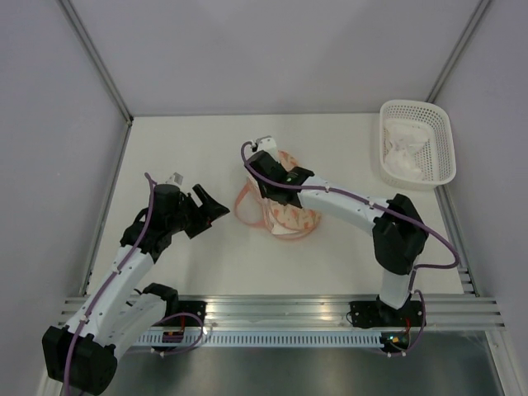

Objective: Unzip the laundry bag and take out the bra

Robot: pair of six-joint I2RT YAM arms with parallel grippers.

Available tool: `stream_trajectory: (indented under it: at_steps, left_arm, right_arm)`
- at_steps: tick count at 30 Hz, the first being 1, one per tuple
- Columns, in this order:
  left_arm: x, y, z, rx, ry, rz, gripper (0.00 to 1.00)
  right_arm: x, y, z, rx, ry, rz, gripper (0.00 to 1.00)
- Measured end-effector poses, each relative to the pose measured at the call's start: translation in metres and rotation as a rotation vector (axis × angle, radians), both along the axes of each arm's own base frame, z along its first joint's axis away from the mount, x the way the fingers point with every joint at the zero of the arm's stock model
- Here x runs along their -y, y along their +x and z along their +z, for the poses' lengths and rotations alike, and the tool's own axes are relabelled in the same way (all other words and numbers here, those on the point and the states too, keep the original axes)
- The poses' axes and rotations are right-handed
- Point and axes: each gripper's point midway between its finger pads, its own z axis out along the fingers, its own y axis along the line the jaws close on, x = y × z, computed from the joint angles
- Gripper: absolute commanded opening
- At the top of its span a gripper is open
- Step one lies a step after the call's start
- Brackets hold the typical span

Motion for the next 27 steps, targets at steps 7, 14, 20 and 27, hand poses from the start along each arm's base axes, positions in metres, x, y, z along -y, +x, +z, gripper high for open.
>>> stream_trajectory:
  at_steps: [7, 14, 20, 27]
  left_arm:
    - [0.001, 0.000, -0.001, -0.006, -0.001, -0.003, 0.86]
    - [0.001, 0.000, -0.003, -0.015, -0.001, -0.007, 0.85]
    - [0.002, 0.000, -0.004, -0.020, -0.003, -0.011, 0.85]
    - [0.005, 0.001, 0.002, -0.014, -0.013, -0.020, 0.85]
  right_arm:
    - [0.054, 0.020, 0.046, 0.099, -0.068, -0.160, 0.01]
    - [0.145, 0.048, 0.026, 0.067, -0.234, -0.413, 0.00]
    - [0.199, 0.064, 0.000, 0.015, -0.315, -0.570, 0.45]
    - [0.231, 0.072, -0.025, -0.047, -0.374, -0.655, 0.85]
